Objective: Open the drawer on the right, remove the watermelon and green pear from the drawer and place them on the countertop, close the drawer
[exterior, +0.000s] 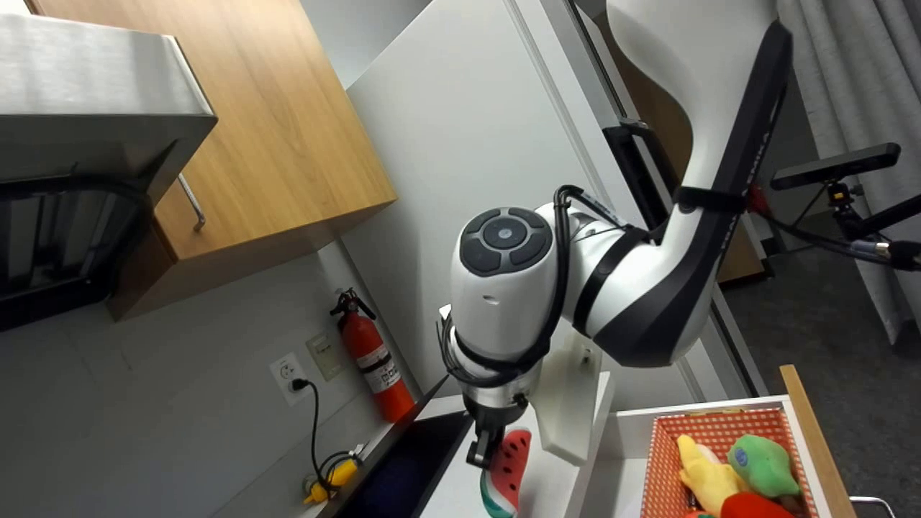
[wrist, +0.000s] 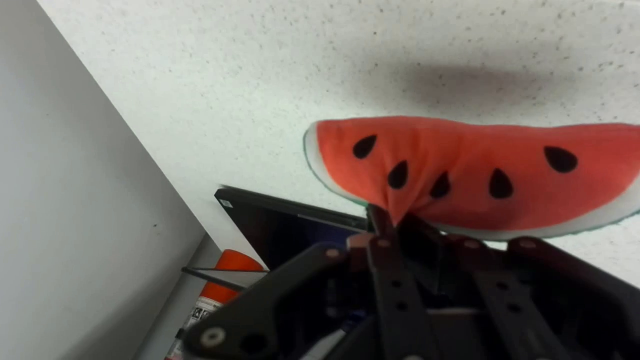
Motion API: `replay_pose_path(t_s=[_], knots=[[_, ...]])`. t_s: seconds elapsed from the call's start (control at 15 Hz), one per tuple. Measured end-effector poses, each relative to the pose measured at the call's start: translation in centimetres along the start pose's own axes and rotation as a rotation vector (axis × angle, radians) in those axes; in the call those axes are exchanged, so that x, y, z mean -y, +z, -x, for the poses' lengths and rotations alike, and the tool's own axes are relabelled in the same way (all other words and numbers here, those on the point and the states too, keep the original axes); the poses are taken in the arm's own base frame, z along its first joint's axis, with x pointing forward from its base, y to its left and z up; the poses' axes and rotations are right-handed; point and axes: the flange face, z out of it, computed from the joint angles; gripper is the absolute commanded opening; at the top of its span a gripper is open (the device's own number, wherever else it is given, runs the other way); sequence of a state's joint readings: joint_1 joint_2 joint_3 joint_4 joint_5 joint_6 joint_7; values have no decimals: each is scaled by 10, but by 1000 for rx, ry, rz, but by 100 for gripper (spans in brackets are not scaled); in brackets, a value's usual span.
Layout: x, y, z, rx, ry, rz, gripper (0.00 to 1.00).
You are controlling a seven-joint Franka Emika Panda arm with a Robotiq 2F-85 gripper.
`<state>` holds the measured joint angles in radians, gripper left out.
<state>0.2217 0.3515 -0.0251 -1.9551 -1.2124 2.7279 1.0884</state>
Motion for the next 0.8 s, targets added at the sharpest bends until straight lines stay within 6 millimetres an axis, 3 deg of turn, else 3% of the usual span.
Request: replay_pose_path(t_s=[0.13, 0.67, 0.8], knots=[[6, 13, -3, -7, 6, 4, 37], [16, 39, -11, -13, 19, 7, 96], [16, 41, -13, -15, 19, 7, 100]])
